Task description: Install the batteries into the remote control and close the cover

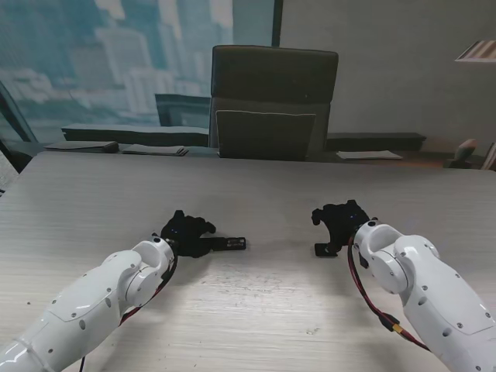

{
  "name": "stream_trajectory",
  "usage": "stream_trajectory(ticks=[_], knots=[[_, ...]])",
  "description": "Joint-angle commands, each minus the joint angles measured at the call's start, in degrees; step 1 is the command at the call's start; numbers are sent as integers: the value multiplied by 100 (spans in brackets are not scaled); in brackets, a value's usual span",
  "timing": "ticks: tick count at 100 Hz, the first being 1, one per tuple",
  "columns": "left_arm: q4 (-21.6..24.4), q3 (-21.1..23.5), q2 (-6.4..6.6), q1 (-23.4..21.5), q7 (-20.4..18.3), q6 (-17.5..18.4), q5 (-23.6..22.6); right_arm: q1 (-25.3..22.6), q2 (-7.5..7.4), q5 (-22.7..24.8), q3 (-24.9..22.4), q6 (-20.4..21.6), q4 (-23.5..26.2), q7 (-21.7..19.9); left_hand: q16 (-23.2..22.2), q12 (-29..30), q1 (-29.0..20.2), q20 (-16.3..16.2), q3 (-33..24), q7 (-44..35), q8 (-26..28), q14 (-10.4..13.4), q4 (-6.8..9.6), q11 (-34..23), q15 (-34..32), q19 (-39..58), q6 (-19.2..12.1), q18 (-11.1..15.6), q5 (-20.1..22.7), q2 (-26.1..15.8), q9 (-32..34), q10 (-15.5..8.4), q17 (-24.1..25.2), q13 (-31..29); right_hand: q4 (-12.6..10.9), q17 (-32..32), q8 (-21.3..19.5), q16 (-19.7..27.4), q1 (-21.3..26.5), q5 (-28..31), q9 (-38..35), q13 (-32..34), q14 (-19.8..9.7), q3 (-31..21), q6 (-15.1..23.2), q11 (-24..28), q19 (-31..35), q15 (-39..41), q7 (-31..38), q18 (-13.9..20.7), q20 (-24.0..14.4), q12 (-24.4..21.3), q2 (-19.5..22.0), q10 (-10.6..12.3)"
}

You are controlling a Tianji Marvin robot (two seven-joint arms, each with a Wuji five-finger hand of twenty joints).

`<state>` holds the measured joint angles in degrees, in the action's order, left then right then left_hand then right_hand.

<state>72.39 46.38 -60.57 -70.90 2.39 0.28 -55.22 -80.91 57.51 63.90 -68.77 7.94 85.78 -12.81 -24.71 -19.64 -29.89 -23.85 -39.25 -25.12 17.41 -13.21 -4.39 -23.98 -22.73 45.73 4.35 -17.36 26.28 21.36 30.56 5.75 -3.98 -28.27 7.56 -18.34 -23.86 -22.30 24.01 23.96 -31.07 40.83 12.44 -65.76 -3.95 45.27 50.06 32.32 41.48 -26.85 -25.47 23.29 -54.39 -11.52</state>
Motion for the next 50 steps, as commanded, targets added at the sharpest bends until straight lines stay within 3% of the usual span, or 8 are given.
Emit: stream_trajectory(ticks=[1,17,50], knots=[[30,4,-3,-26,-97,-35,9,-32,39,-32,60,-49,-144,-1,20,56,131,73,4,55,-68,2,185,-39,4,-67,132,11,-136,-110,-101,90,107,82,173,92,58,54,-87,-117,207,-109,-44,-240,-145,91,-101,61,138,5,-86,-45,-210,96],[25,-7,-3,-27,-130,-39,37,47,61,-70,249,-172,-391,309,18,52,128,70,4,44,-63,-8,186,-51,-1,-58,137,9,-117,-109,-72,81,92,68,187,90,72,62,-83,-61,238,-149,-96,-300,-219,128,-102,67,164,30,-131,-32,-237,91],[22,-20,-4,-10,-155,-41,59,106,66,-189,428,-435,-623,318,17,50,134,68,13,31,-56,-8,188,-51,-5,-58,127,6,-101,-129,-61,80,99,62,206,67,91,51,-56,-156,342,-44,-80,-344,-240,158,-50,164,203,45,-191,-24,-289,100]])
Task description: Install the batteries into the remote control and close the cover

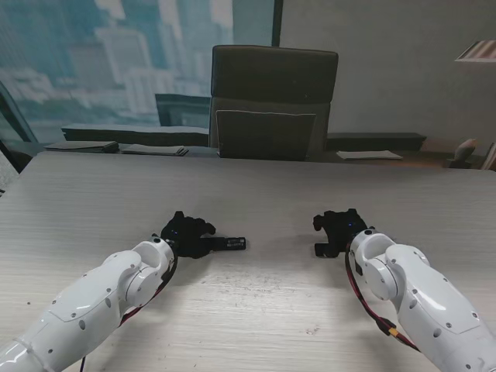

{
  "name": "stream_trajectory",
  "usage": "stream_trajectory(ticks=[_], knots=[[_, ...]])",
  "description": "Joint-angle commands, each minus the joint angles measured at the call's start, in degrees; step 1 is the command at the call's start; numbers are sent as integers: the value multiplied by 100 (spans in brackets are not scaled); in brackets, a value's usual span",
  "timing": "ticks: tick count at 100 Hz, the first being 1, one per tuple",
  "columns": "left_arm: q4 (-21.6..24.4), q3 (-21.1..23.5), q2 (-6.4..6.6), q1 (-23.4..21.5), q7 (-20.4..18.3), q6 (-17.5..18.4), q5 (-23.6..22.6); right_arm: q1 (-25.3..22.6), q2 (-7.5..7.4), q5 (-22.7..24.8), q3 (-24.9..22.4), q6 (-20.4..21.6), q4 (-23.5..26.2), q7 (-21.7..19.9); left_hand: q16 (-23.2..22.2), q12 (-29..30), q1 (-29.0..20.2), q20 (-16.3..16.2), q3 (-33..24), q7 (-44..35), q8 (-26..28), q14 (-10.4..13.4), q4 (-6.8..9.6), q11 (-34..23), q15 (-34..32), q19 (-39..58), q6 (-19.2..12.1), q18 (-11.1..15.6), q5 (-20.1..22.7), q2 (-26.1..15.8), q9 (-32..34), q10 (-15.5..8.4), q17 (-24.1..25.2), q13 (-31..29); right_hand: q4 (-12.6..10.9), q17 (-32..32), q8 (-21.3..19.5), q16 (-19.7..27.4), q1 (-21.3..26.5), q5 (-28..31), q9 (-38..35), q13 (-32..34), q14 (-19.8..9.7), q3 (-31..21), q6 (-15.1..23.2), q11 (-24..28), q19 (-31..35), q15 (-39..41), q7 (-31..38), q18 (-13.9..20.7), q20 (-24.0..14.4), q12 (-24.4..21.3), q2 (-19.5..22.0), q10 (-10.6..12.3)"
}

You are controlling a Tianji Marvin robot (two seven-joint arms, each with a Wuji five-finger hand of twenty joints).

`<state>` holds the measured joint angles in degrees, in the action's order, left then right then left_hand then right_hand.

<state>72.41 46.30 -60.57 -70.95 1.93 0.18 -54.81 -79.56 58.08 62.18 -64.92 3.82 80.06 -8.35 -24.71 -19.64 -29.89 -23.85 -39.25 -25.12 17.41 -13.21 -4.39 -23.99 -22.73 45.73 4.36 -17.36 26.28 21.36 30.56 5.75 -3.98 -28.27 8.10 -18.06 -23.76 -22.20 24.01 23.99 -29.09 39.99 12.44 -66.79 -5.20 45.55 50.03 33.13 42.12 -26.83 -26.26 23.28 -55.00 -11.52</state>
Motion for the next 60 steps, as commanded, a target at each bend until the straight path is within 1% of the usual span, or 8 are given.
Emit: stream_trajectory(ticks=[1,26,37,52,60], knots=[[21,-12,-3,-6,-110,-31,18,-29,9,-23,50,-32,-59,-130,17,49,135,68,14,32,-57,-18,188,-51,-5,-58,125,6,-103,-132,-59,81,99,62,152,37,81,40,-54,-160,150,46,-83,-241,-113,130,-45,87,141,43,-113,-24,-228,99],[38,6,0,-23,-128,-45,11,15,28,-159,283,-318,-370,38,17,47,136,68,21,26,-53,-21,191,-54,-5,-56,122,10,-90,-141,-44,83,97,59,148,-15,85,3,51,-149,163,175,-89,-281,-123,173,45,244,206,59,-151,-13,-225,104],[37,-1,0,-20,-137,-52,15,43,45,-252,379,-462,-526,147,16,47,147,66,27,24,-51,-12,192,-54,-10,-53,128,8,-87,-151,-36,91,93,48,138,-52,53,-21,124,-3,125,227,-97,-310,-98,205,107,342,323,51,-168,-3,-198,75],[30,-19,-2,-7,-144,-50,31,98,63,-414,536,-615,-716,204,17,49,152,67,29,22,-50,-16,194,-51,-6,-56,117,5,-78,-157,-41,88,98,61,129,-119,-70,-54,213,202,24,326,-106,-323,3,259,251,509,660,46,-181,12,-147,45],[32,-18,-2,-7,-146,-46,32,136,71,-490,633,-680,-816,236,17,50,153,66,30,24,-51,-17,197,-48,-5,-54,125,7,-77,-161,-45,93,97,62,115,-167,-254,-67,291,346,-71,392,-111,-338,121,290,378,600,1021,56,-176,22,-107,33]])
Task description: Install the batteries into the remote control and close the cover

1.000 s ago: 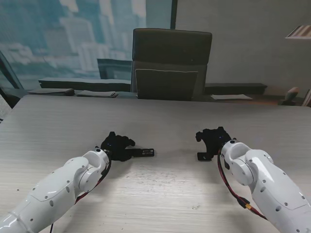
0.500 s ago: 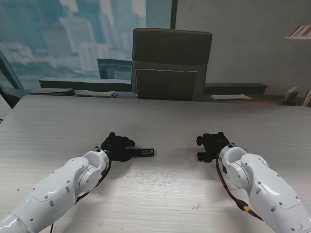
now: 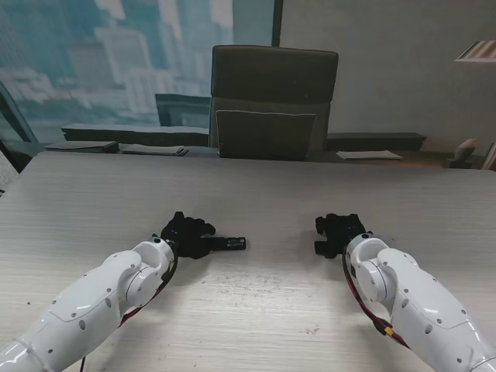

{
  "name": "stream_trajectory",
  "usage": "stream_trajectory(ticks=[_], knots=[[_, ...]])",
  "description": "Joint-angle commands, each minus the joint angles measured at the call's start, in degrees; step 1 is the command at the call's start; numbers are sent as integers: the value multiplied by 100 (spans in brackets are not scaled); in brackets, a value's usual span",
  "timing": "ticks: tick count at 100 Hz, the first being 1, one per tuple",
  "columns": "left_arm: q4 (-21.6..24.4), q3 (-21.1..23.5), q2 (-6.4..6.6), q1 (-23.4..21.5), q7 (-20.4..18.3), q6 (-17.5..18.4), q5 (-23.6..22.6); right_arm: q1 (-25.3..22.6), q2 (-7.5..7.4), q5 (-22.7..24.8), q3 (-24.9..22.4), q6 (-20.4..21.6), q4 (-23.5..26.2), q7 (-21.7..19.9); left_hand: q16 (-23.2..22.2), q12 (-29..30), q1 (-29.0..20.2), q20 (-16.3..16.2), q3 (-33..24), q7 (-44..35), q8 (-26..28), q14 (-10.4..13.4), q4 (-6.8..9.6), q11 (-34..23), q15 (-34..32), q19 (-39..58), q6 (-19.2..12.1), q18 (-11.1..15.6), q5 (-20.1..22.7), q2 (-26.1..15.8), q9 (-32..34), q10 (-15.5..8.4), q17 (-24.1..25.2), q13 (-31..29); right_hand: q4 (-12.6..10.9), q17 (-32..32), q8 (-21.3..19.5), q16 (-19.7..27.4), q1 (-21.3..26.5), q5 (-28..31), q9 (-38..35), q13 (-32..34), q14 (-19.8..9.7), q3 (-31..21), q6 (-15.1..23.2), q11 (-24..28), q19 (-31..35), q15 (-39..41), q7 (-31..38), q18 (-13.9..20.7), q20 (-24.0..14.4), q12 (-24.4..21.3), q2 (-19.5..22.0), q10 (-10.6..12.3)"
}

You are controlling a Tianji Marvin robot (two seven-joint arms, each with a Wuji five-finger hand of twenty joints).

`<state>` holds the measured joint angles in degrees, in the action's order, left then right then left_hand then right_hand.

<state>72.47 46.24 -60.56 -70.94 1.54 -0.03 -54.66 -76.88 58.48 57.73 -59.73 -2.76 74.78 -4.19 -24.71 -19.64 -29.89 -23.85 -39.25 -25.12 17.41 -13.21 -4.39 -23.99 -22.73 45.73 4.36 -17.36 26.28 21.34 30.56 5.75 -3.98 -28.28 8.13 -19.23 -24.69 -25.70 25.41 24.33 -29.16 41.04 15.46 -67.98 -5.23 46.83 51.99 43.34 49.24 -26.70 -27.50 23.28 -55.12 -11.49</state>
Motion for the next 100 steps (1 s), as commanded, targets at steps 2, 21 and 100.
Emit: stream_trajectory(ticks=[2,21,100], knots=[[27,-11,-3,-9,-107,-25,16,-122,32,-66,138,-36,-312,-174,17,49,155,66,32,26,-52,-13,197,-50,-4,-53,123,6,-80,-159,-38,90,99,64,108,-64,-205,282,171,355,-91,303,-422,-218,151,167,208,-408,386,45,-48,24,-67,23],[31,4,-3,-20,-106,-32,14,-81,41,-224,268,-108,-419,-210,15,49,159,66,35,22,-49,-22,200,-49,-8,-53,125,9,-74,-164,-40,92,98,63,56,-289,-567,254,417,1090,-646,665,-385,-260,417,266,519,-226,1014,38,-49,54,179,-13],[3,-13,-6,-6,-103,-41,31,187,194,-974,705,-71,-701,55,16,52,173,66,53,30,-52,-21,204,-42,-4,-53,114,7,-75,-180,-44,94,103,67,784,-1057,1267,292,1833,2454,-2448,1872,-70,276,496,-20,1496,108,1248,-73,185,-282,1495,-193]])
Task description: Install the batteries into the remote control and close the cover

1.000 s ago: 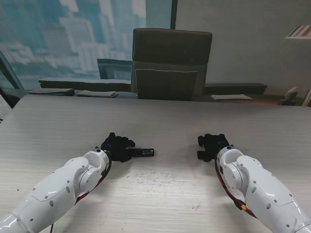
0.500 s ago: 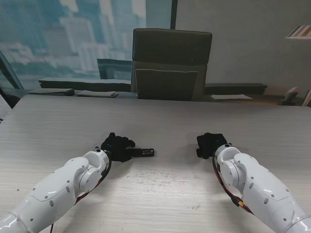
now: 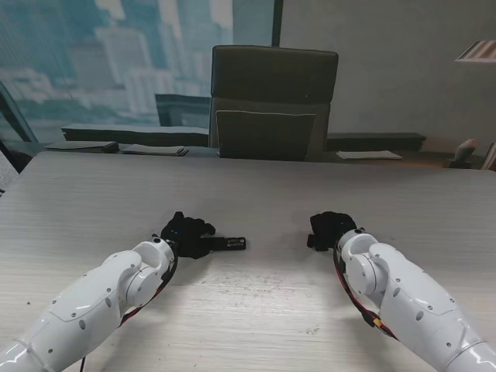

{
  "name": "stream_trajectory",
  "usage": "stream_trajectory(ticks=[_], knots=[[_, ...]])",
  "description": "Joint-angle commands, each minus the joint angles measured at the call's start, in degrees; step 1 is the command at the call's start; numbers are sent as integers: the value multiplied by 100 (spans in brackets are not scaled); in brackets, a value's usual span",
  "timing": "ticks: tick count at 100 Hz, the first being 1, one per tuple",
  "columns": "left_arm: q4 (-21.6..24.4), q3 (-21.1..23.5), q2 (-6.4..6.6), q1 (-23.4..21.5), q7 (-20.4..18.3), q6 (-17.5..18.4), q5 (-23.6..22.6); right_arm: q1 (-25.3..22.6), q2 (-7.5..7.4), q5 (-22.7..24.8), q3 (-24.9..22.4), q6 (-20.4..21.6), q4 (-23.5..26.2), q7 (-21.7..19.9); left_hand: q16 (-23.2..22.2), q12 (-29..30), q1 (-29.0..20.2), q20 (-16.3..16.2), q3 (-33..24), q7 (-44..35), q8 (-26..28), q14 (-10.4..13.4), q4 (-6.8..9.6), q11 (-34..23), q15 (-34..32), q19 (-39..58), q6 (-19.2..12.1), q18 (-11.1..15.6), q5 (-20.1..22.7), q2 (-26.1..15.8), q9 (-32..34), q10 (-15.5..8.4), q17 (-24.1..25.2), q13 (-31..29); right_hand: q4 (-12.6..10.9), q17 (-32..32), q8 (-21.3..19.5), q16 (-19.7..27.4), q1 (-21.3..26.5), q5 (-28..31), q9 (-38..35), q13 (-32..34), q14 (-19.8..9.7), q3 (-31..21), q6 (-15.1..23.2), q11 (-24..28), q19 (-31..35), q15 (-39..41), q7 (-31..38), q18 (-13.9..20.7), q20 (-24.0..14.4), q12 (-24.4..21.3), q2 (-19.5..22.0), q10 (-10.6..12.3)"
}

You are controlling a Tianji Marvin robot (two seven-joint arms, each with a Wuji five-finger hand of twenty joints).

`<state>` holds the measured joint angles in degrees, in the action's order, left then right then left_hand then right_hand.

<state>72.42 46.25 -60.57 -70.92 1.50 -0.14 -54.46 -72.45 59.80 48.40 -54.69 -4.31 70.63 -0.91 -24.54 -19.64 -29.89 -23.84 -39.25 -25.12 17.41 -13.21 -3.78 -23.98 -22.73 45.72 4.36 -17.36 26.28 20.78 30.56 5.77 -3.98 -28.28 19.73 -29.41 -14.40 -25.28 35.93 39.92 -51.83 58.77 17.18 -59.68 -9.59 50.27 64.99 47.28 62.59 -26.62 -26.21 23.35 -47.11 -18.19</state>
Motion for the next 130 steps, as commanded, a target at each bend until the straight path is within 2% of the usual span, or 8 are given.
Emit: stream_trajectory(ticks=[1,34,65,80,103,130], knots=[[8,-14,-4,-7,-99,-29,12,-251,63,-48,210,89,-283,-274,1,53,168,66,51,29,-52,-15,145,-42,-1,-53,122,7,-71,-122,-48,97,103,76,-376,-44,237,250,777,899,-184,98,-242,-552,932,-363,203,-286,-88,-80,55,-288,690,467],[-3,-1,-7,-14,-88,-19,26,78,128,-448,773,258,-278,-415,-1,52,177,66,58,34,-54,-22,146,-44,-4,-53,124,10,-70,-129,-40,98,104,70,-380,-64,177,235,776,903,-190,97,-227,-570,908,-337,295,-243,-118,-69,77,-273,704,452],[-81,-81,-13,44,-68,27,69,561,255,-1033,1464,460,-456,-539,-2,53,173,66,58,35,-55,-21,147,-42,-5,-52,124,7,-69,-129,-42,88,103,67,-372,-68,153,234,747,881,-179,98,-229,-568,905,-330,326,-225,-132,-72,100,-272,718,451],[-101,-83,-16,46,-47,39,81,803,366,-1343,1800,457,-597,-536,-2,54,178,65,62,35,-54,-26,147,-40,-4,-51,107,11,-69,-131,-46,93,106,71,-370,-61,140,235,734,859,-166,92,-214,-564,881,-323,334,-221,-136,-80,111,-269,715,433],[-109,-67,-17,29,-33,35,86,989,478,-1500,2118,339,-704,-463,-3,53,179,65,86,35,-55,-26,147,-43,-6,-52,113,11,-67,-162,-43,89,110,69,-341,-74,-22,212,564,706,-84,78,-225,-641,874,-193,422,-129,0,-65,125,-209,384,440],[-118,-81,-18,36,-43,38,100,799,551,-1363,1956,-236,-528,-114,-5,52,168,63,124,39,-57,-21,150,-43,-7,-47,118,17,-68,-189,-43,93,106,73,-414,-318,-86,140,-9,971,-347,360,67,-591,747,127,890,368,234,-320,41,-59,515,227]])
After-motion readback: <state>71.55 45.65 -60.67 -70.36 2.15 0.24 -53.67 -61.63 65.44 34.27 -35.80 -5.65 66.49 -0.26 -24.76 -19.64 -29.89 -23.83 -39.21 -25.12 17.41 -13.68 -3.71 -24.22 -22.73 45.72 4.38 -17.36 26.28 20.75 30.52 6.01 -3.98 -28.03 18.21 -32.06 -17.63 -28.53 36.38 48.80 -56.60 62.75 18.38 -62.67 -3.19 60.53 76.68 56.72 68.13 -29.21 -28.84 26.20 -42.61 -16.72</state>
